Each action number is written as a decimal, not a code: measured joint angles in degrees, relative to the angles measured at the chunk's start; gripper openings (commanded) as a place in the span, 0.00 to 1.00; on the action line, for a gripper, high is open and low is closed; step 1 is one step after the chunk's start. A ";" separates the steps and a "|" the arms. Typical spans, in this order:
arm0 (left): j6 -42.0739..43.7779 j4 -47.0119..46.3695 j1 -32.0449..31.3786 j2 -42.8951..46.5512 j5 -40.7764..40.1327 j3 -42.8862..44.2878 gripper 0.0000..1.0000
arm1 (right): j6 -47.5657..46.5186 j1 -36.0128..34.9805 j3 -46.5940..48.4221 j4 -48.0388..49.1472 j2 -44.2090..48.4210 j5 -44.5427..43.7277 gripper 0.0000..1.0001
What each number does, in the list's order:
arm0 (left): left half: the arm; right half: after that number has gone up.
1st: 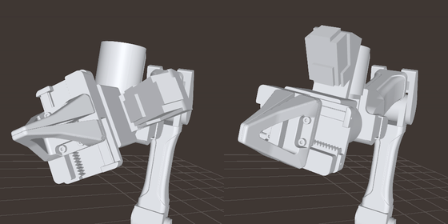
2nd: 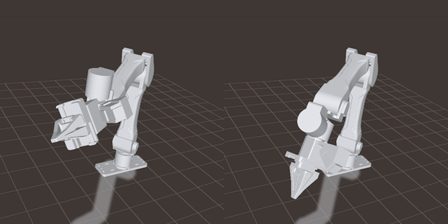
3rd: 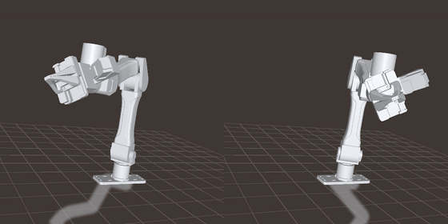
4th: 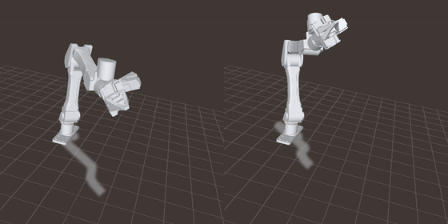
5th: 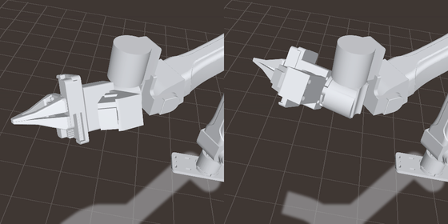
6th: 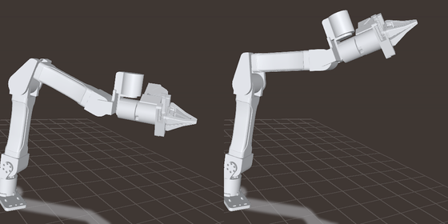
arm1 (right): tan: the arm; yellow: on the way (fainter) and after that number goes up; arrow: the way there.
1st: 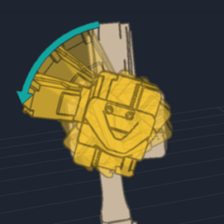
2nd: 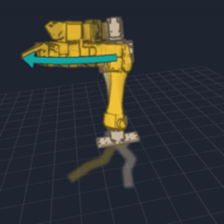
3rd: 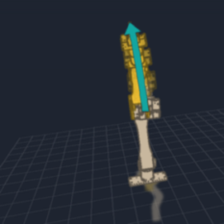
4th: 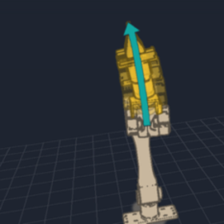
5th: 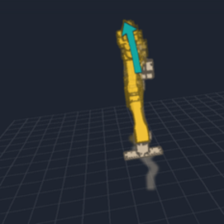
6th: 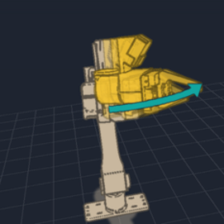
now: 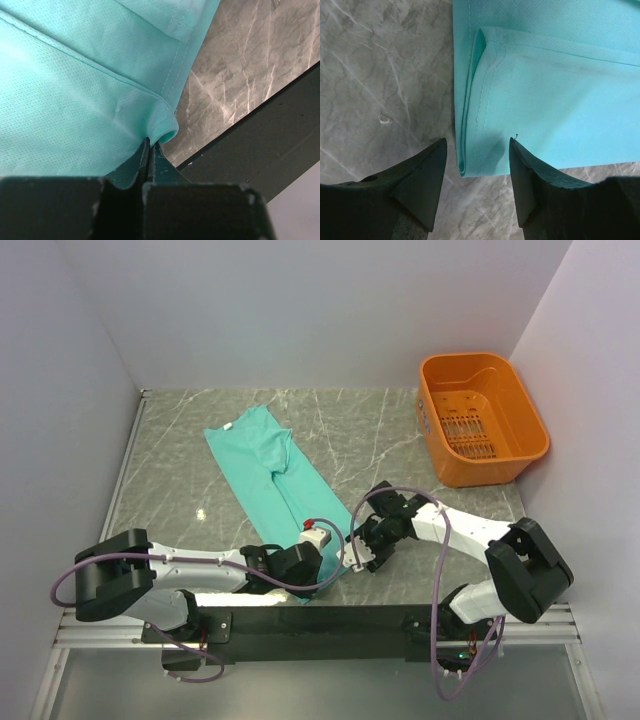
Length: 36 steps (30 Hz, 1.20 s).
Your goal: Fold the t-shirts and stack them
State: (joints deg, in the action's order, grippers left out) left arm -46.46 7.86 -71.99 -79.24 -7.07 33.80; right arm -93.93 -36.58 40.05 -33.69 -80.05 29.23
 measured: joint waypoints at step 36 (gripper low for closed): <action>-4.02 12.44 -4.74 -4.31 -11.67 7.37 0.38 | 4.74 -1.95 -1.99 6.47 -0.87 -1.97 0.00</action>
State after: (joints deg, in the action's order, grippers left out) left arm -50.48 20.29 -76.73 -83.55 -18.74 41.17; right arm -89.19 -38.52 38.06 -27.22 -80.93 27.27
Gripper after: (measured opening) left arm 0.403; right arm 0.064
